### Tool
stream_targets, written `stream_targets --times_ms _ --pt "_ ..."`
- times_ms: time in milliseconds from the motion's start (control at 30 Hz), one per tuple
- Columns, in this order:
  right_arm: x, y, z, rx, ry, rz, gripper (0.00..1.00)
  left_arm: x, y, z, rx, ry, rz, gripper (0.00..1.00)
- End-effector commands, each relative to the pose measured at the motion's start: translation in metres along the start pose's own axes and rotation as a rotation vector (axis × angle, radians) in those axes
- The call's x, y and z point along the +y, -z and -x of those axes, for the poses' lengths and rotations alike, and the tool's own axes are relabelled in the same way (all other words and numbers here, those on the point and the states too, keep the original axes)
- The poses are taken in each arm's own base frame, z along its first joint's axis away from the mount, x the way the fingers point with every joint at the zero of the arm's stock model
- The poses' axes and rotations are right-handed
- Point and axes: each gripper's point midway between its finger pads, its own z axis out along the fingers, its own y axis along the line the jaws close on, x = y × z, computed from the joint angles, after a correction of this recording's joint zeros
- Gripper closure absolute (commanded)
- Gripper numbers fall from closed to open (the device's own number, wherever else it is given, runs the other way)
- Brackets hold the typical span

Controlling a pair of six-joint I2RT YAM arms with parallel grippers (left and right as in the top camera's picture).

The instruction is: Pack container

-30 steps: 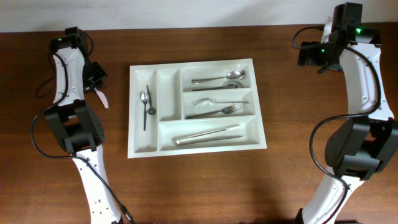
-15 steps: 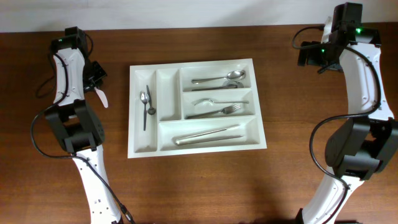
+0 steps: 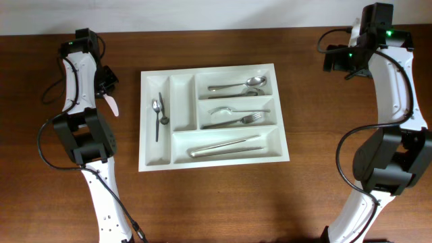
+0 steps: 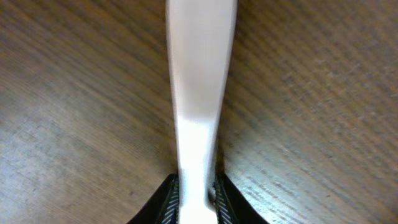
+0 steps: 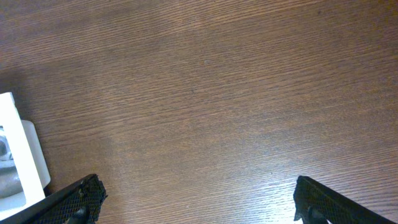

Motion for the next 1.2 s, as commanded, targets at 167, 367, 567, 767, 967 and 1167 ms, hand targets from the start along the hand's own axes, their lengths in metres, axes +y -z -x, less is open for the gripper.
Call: stream_targets --times_ms 167,367,567,767,967,1167 --pt "-0.001 0.008 0.003 -0.015 -0.01 -0.001 0.01 -0.012 -0.108 -0.064 0.248 -0.048 0.026 0.52" --pt "-0.001 0.008 0.003 -0.015 -0.01 -0.001 0.01 -0.015 -0.114 -0.056 0.215 -0.04 0.008 0.51" --pt "-0.001 0.008 0.003 -0.015 -0.01 -0.001 0.01 -0.031 -0.119 -0.042 0.164 -0.025 -0.074 0.51" --pt "-0.001 0.008 0.003 -0.015 -0.01 -0.001 0.01 -0.025 -0.121 -0.034 0.157 0.165 -0.072 0.53" --pt "-0.001 0.008 0.003 -0.015 -0.01 -0.001 0.01 -0.018 -0.119 -0.044 0.204 0.226 -0.047 0.65" --pt "-0.001 0.008 0.003 -0.015 -0.01 -0.001 0.01 -0.01 -0.116 -0.06 0.269 0.223 -0.006 0.73"
